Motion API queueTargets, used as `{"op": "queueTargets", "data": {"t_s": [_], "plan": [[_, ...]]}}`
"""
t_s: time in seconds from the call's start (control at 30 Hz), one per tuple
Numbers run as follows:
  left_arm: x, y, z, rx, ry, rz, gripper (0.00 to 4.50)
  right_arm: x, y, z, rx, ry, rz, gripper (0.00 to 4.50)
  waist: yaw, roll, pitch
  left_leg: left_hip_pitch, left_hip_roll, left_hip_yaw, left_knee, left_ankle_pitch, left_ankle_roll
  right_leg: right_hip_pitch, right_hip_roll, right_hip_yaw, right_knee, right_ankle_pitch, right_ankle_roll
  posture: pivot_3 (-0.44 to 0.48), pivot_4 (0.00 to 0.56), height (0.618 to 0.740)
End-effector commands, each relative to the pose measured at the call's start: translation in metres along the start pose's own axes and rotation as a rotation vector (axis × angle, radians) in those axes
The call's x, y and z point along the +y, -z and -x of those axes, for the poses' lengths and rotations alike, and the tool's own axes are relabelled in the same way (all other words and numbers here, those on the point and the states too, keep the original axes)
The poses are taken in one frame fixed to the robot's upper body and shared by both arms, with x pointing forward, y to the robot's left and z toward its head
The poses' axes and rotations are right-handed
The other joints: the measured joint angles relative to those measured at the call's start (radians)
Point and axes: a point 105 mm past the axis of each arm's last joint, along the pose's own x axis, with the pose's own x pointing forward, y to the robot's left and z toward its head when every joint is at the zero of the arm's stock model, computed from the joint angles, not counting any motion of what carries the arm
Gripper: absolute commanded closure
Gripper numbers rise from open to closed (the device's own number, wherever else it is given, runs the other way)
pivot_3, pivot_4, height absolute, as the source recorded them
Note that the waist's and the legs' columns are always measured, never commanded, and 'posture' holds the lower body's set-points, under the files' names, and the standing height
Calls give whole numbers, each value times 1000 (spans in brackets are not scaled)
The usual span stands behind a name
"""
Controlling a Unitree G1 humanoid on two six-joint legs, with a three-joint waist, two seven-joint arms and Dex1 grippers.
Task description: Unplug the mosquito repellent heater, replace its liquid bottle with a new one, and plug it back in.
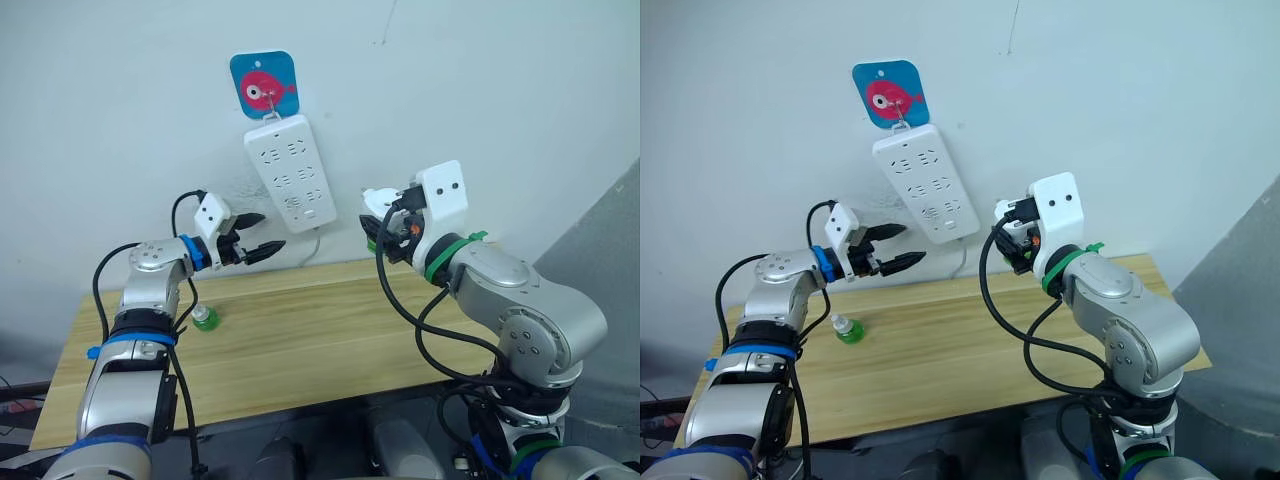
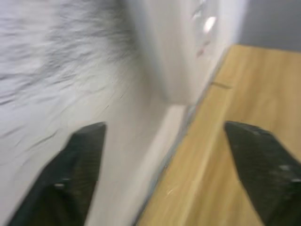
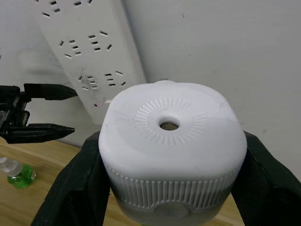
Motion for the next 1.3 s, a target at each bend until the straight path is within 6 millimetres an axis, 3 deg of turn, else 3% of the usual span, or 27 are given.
{"op": "queueTargets", "data": {"t_s": [0.03, 0.2, 0.33, 0.43, 0.73, 0.9, 1.3], "plan": [[-39, -29, 27, -163, 68, -87, 0, 0, -18, 9, -127, -14, -72, 1533, -7, 2, -1, 0, 0, 1, 0, 0, 0, -1, 0, 1, 0, 0, 0, -193, 135, 740], [-105, -54, 18, -269, 212, 23, 0, 0, -16, 11, -170, -34, -250, 1533, 27, 3, 0, -5, 0, -1, 0, 0, -1, -2, -1, -1, -1, 0, 0, -176, 136, 740], [-126, -73, -4, -339, 213, 100, 0, 4, -16, 9, -193, -64, -390, 1533, 49, 5, 0, -1, -2, 0, 4, 0, -1, 4, -1, 0, -1, 0, 0, -173, 132, 740], [-130, -82, -18, -377, 196, 128, 0, 7, -17, 9, -200, -88, -451, 1533, 54, 6, 0, 7, -2, -1, 2, 0, 0, 12, 0, -2, -4, 0, 0, -173, 132, 740], [-132, -92, -54, -411, 216, 182, 0, 16, -19, 8, -200, -117, -525, 1533, 35, 10, 0, 7, -1, -1, 2, 0, 0, 13, 4, -2, -4, 0, 0, -187, 124, 740], [-143, -93, -64, -413, 268, 215, 0, 21, -19, 8, -199, -138, -542, 1533, 30, 10, 0, 7, -1, -1, 2, 0, 0, 13, 4, -2, -4, 0, 1, -196, 118, 740], [-140, -103, -69, -478, 205, 252, 0, 20, -21, 7, -215, -154, -657, 1533, 28, 10, 0, 7, -1, -1, 2, 0, 0, 13, 6, -1, -5, -1, 1, -199, 117, 740]]}}
